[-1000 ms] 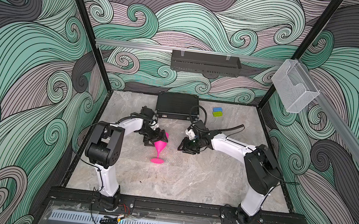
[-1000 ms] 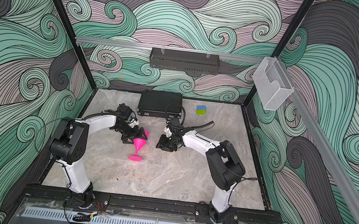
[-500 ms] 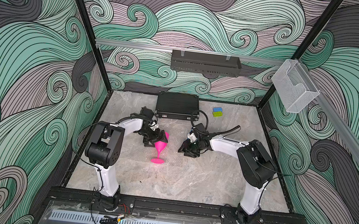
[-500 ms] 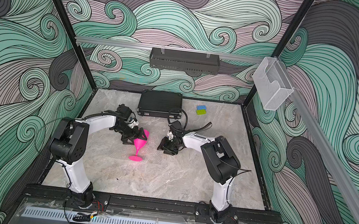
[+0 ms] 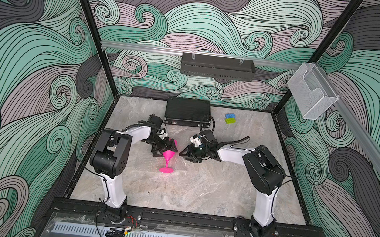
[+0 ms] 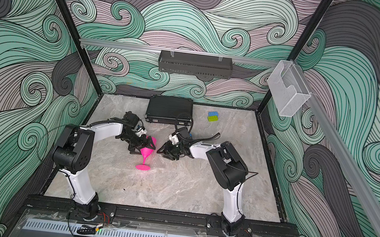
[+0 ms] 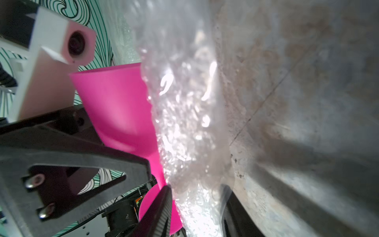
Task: Wrap wine glasses in bubble wrap
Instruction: Wrap the wine glass in bubble wrap.
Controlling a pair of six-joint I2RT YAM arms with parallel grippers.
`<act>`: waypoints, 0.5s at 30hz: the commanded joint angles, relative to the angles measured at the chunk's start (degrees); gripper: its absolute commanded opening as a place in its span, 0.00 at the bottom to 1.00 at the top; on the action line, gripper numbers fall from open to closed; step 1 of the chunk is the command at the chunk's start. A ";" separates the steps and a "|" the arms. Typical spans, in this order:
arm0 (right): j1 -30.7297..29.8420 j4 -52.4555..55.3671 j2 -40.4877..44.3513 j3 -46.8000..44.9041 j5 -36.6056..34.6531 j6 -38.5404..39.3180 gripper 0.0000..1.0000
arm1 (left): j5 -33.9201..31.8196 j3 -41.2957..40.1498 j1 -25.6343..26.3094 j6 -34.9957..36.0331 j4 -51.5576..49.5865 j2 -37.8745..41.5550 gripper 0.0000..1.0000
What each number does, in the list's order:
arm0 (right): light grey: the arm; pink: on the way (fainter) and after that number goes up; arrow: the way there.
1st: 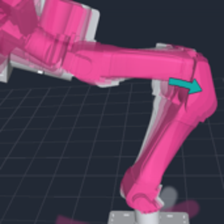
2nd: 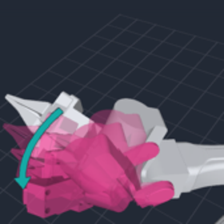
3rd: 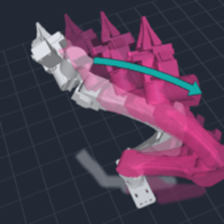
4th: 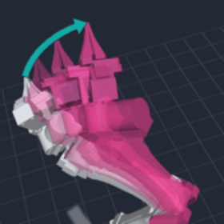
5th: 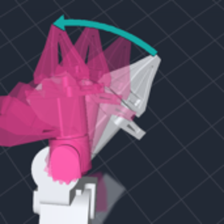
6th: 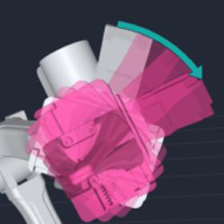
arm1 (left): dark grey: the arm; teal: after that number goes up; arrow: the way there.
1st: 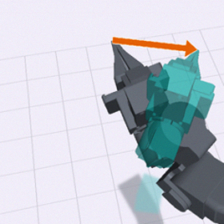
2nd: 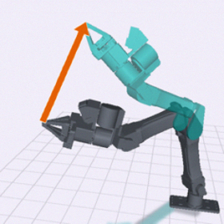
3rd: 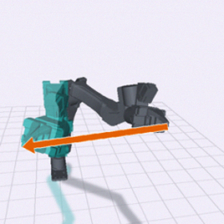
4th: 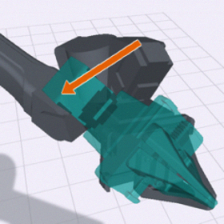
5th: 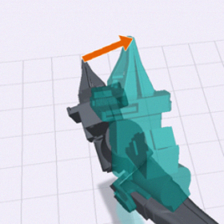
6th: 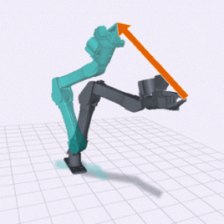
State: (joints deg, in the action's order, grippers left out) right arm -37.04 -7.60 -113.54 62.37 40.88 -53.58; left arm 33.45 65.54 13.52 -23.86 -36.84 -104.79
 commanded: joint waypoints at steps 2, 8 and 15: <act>0.21 -5.47 3.66 -2.68 2.10 -1.99 0.39 | 0.66 -0.51 -0.33 -0.46 0.13 1.23 0.87; 0.43 -4.92 5.45 -2.82 3.02 -2.09 0.20 | -0.07 -0.17 -0.47 0.07 -0.65 1.99 0.87; -0.26 3.06 7.44 -0.65 1.85 2.90 0.12 | 0.20 0.18 -0.86 0.31 -1.24 3.71 0.88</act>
State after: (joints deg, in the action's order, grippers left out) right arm -36.80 -7.86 -107.90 60.20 42.72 -53.32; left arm 33.58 65.10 13.17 -23.94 -36.64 -104.31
